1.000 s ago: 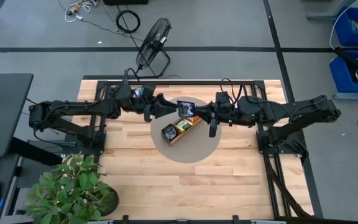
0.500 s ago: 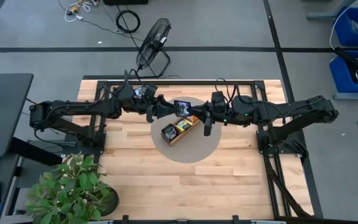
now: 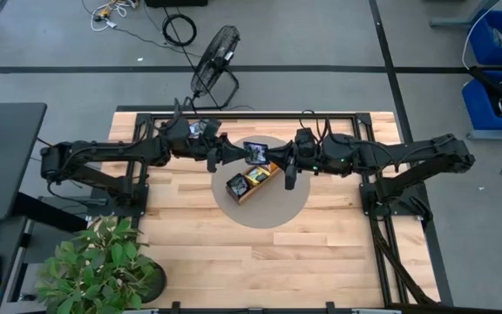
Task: Pick & Place Tea
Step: Put the black tea bag into the left section of the wooden organizer
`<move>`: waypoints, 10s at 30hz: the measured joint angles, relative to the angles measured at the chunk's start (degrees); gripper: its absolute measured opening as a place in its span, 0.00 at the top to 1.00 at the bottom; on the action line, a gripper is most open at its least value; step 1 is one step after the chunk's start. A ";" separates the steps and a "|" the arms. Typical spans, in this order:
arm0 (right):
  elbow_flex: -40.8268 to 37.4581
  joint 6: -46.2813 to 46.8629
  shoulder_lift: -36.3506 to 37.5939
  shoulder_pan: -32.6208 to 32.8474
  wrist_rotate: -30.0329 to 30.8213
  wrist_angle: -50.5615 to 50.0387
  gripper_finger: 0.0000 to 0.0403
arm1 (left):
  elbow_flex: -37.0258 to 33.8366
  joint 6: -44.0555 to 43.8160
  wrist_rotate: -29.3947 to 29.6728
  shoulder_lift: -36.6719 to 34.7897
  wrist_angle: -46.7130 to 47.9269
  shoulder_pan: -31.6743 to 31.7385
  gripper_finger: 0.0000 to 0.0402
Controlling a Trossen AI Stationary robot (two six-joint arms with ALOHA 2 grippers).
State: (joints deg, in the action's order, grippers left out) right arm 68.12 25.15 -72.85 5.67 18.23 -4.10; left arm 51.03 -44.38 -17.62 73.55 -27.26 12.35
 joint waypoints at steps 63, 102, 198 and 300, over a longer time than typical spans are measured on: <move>0.00 8.70 8.45 -1.64 12.84 -36.74 0.35 | 34.59 24.51 -4.20 27.39 86.32 9.02 1.00; -0.04 8.72 5.33 -1.62 14.30 -37.24 0.35 | 36.37 23.99 -2.28 36.82 83.06 3.57 0.99; -0.04 2.82 5.41 -3.15 12.18 -40.50 0.35 | 26.27 18.97 23.88 40.51 67.88 34.42 0.56; 0.00 -10.09 5.41 -14.81 -23.25 -7.77 0.36 | 32.54 10.75 -22.37 11.73 33.98 8.38 1.00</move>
State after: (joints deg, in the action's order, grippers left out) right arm 68.12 15.06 -67.44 -9.13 -5.02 -11.87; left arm 83.57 -33.63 -39.99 85.27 6.71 20.73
